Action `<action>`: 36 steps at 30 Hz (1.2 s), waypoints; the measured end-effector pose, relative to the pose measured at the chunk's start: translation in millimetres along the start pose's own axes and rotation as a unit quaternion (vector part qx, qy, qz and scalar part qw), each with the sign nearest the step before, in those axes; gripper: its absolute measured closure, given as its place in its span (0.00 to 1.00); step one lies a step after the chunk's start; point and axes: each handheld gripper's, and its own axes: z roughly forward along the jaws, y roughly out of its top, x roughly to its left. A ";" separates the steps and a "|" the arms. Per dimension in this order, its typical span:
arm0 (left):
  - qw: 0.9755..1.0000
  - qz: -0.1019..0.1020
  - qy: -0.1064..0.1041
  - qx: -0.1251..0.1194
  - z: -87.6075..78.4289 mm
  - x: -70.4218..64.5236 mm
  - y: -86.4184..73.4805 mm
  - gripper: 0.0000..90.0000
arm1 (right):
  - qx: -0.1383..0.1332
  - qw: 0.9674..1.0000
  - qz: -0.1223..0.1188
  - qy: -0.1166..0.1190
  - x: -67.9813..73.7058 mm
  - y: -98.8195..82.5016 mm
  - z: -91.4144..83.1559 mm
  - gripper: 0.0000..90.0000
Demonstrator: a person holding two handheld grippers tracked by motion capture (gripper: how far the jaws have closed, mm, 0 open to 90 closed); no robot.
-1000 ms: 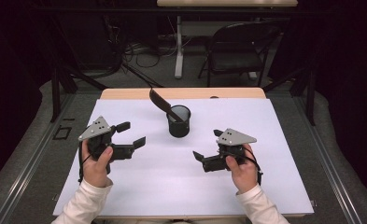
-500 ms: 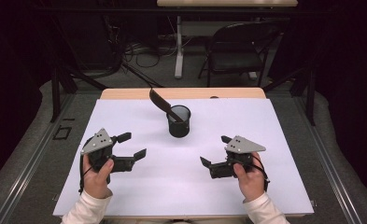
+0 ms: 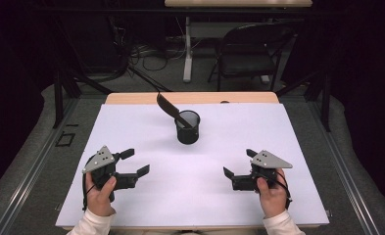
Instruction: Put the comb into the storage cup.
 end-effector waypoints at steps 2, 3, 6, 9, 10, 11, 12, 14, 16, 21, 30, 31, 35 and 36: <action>1.000 -0.001 0.000 -0.005 -0.7 2.2 -4.1 0.18 | -0.005 1.000 0.002 -0.004 -1.4 -2.4 0.3 0.00; 1.000 -0.001 0.006 -0.005 -1.6 3.3 -5.9 0.18 | -0.002 1.000 0.002 -0.007 -2.3 -3.3 0.0 0.00; 1.000 -0.008 0.010 -0.014 -2.8 7.0 -10.5 0.18 | -0.001 1.000 0.004 -0.010 -4.3 -6.3 0.1 0.00; 1.000 -0.012 0.017 -0.020 -4.5 10.3 -13.3 0.18 | -0.002 1.000 0.006 -0.015 -6.6 -9.2 -0.2 0.00; 1.000 -0.012 0.017 -0.021 -5.3 11.7 -13.9 0.18 | -0.003 1.000 0.007 -0.017 -7.3 -10.0 -0.5 0.00; 0.999 -0.012 0.020 -0.022 -5.8 13.0 -14.6 0.18 | -0.003 1.000 0.006 -0.019 -8.2 -10.7 -0.7 0.00; 0.999 -0.016 0.024 -0.023 -6.4 14.0 -15.4 0.18 | -0.005 1.000 0.007 -0.021 -8.8 -11.6 -0.4 0.00; 0.999 -0.017 0.027 -0.023 -7.4 17.1 -17.1 0.18 | -0.003 1.000 0.007 -0.025 -10.8 -12.9 -1.3 0.00; 0.999 -0.022 0.032 -0.023 -8.4 19.9 -19.0 0.18 | -0.003 1.000 0.011 -0.028 -13.0 -15.0 -1.2 0.00; 0.998 -0.031 0.042 -0.021 -9.4 27.3 -24.1 0.18 | 0.001 0.999 0.015 -0.038 -19.0 -19.9 0.2 0.00; 0.998 -0.040 0.054 -0.017 -9.5 34.8 -29.7 0.18 | 0.006 0.998 0.029 -0.051 -28.5 -26.5 1.6 0.00; 0.997 -0.043 0.054 -0.019 -9.5 35.2 -30.2 0.18 | 0.007 0.998 0.031 -0.053 -29.2 -27.0 1.7 0.00; 0.997 -0.044 0.056 -0.018 -9.4 37.3 -31.8 0.18 | 0.007 0.998 0.027 -0.056 -30.3 -27.6 2.0 0.00; 0.997 -0.044 0.057 -0.018 -9.2 37.5 -32.2 0.18 | 0.008 0.998 0.025 -0.058 -30.4 -27.9 2.3 0.00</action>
